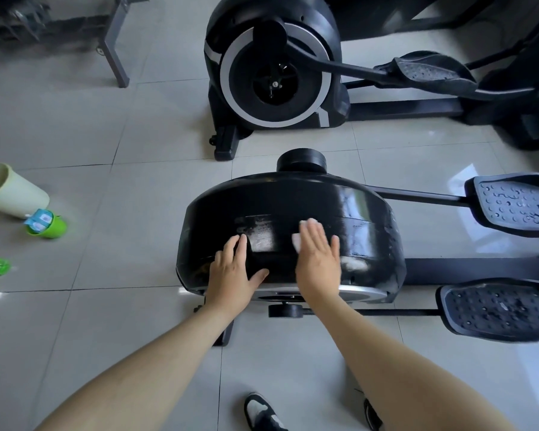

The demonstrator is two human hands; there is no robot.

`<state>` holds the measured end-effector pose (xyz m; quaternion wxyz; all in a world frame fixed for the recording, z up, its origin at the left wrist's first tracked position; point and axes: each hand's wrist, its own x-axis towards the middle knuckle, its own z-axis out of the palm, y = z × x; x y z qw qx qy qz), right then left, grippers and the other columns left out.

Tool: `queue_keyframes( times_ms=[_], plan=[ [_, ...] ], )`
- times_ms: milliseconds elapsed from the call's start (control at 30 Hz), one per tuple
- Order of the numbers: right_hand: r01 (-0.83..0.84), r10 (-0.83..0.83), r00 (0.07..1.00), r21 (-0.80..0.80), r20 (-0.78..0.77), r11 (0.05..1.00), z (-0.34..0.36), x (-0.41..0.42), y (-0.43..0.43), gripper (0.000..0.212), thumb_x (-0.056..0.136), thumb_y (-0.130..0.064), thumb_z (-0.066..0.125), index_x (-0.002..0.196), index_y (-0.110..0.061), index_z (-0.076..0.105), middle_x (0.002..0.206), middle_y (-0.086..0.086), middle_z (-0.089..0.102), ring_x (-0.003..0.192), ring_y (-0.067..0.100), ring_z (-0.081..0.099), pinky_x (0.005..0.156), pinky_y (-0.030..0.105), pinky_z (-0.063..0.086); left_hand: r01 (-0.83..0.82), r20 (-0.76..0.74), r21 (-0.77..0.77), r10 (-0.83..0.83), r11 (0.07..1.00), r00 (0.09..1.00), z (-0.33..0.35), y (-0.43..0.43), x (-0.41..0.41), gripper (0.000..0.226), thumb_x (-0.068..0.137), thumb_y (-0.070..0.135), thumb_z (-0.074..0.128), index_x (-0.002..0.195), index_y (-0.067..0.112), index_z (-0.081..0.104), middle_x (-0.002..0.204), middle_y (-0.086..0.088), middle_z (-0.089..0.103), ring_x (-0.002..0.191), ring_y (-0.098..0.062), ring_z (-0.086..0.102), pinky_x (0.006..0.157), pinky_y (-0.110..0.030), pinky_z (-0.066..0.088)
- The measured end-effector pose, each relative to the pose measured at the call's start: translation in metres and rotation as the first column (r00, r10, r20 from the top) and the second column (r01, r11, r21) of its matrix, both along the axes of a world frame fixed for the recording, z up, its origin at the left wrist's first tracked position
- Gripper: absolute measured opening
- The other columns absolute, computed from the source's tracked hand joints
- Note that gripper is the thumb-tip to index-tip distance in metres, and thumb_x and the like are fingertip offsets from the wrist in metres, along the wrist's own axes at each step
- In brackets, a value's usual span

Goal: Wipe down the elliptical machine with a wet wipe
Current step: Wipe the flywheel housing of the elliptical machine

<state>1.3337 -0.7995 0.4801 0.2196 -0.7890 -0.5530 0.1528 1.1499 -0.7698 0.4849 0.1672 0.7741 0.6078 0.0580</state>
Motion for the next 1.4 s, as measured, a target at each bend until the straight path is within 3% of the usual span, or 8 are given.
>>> queue_keyframes(
  times_ms=[133, 233, 367, 500, 733, 933, 1300, 1400],
  plan=[
    [0.136, -0.134, 0.990, 0.039, -0.036, 0.990, 0.000, -0.002, -0.003, 0.075, 0.091, 0.015, 0.036, 0.161, -0.011, 0.024, 0.169, 0.003, 0.018, 0.157, 0.014, 0.008, 0.127, 0.037, -0.007, 0.047, 0.016, 0.025, -0.047, 0.999, 0.999, 0.003, 0.000, -0.012, 0.080, 0.091, 0.048, 0.070, 0.156, 0.015, 0.037, 0.159, -0.002, 0.037, 0.122, -0.031, 0.048, 0.102, -0.041, 0.042],
    [-0.131, 0.129, 0.991, 0.127, 0.028, 0.983, 0.001, -0.032, 0.014, 0.071, 0.092, 0.013, 0.045, 0.158, -0.007, 0.029, 0.167, 0.008, 0.024, 0.156, 0.019, 0.015, 0.125, 0.038, -0.005, 0.005, 0.050, 0.040, -0.007, 0.999, 0.999, 0.002, 0.002, -0.019, 0.080, 0.087, 0.045, 0.076, 0.151, 0.010, 0.043, 0.151, -0.007, 0.043, 0.118, -0.033, 0.052, 0.097, -0.043, 0.047],
    [-0.502, 0.505, 0.857, -0.055, 0.103, 0.863, 0.009, -0.070, 0.037, 0.066, 0.103, -0.008, 0.042, 0.163, -0.014, 0.016, 0.171, 0.000, 0.006, 0.157, 0.013, -0.003, 0.120, 0.039, -0.021, -0.029, 0.065, 0.042, 0.026, 0.999, 0.998, 0.001, 0.006, -0.028, 0.084, 0.081, 0.039, 0.082, 0.149, 0.005, 0.045, 0.145, -0.012, 0.047, 0.114, -0.036, 0.056, 0.092, -0.046, 0.050],
    [-0.554, 0.588, 0.777, -0.199, 0.225, 0.809, 0.008, -0.069, 0.040, 0.067, 0.105, -0.017, 0.040, 0.164, -0.021, 0.007, 0.171, -0.005, -0.004, 0.156, 0.010, -0.012, 0.121, 0.047, -0.021, 0.001, 0.062, 0.053, -0.004, 0.999, 0.998, 0.002, 0.013, -0.029, 0.085, 0.077, 0.028, 0.086, 0.148, 0.004, 0.046, 0.144, -0.013, 0.048, 0.114, -0.037, 0.057, 0.091, -0.046, 0.051],
    [-0.309, 0.313, 0.948, -0.070, 0.061, 0.949, 0.002, -0.027, 0.007, 0.065, 0.105, -0.015, 0.035, 0.164, -0.028, 0.012, 0.170, -0.009, 0.001, 0.155, 0.006, -0.011, 0.127, 0.048, -0.008, 0.280, -0.002, 0.111, -0.282, 0.953, 0.959, 0.013, 0.017, 0.014, 0.085, 0.090, 0.039, 0.073, 0.159, 0.015, 0.029, 0.159, -0.003, 0.033, 0.126, -0.028, 0.046, 0.108, -0.041, 0.042],
    [-0.081, 0.078, 0.996, -0.084, -0.038, 0.993, -0.004, 0.037, -0.012, 0.065, 0.104, -0.006, 0.033, 0.164, -0.024, 0.013, 0.171, -0.006, 0.006, 0.156, 0.007, -0.004, 0.126, 0.043, -0.007, 0.367, -0.047, 0.040, -0.365, 0.929, 0.930, 0.015, 0.009, 0.061, 0.082, 0.097, 0.056, 0.055, 0.162, 0.022, 0.019, 0.165, 0.003, 0.019, 0.135, -0.026, 0.034, 0.115, -0.041, 0.029],
    [0.200, -0.264, 0.921, -0.235, -0.286, 0.951, -0.040, 0.132, -0.052, 0.072, 0.098, 0.009, 0.025, 0.163, -0.021, 0.018, 0.170, -0.007, 0.012, 0.156, 0.008, 0.006, 0.126, 0.038, 0.000, 0.309, -0.107, 0.107, -0.298, 0.945, 0.948, -0.001, -0.007, 0.108, 0.082, 0.093, 0.056, 0.062, 0.159, 0.018, 0.032, 0.158, 0.000, 0.033, 0.120, -0.027, 0.041, 0.108, -0.042, 0.037],
    [0.264, -0.367, 0.834, -0.287, -0.411, 0.921, -0.047, 0.154, -0.061, 0.060, 0.106, -0.007, 0.026, 0.162, -0.029, 0.023, 0.169, -0.013, 0.014, 0.155, 0.011, 0.016, 0.123, 0.028, 0.012, 0.281, -0.108, 0.127, -0.268, 0.951, 0.957, -0.003, -0.009, 0.120, 0.082, 0.090, 0.056, 0.066, 0.157, 0.017, 0.036, 0.155, 0.000, 0.037, 0.115, -0.026, 0.040, 0.105, -0.042, 0.041]
  ],
)
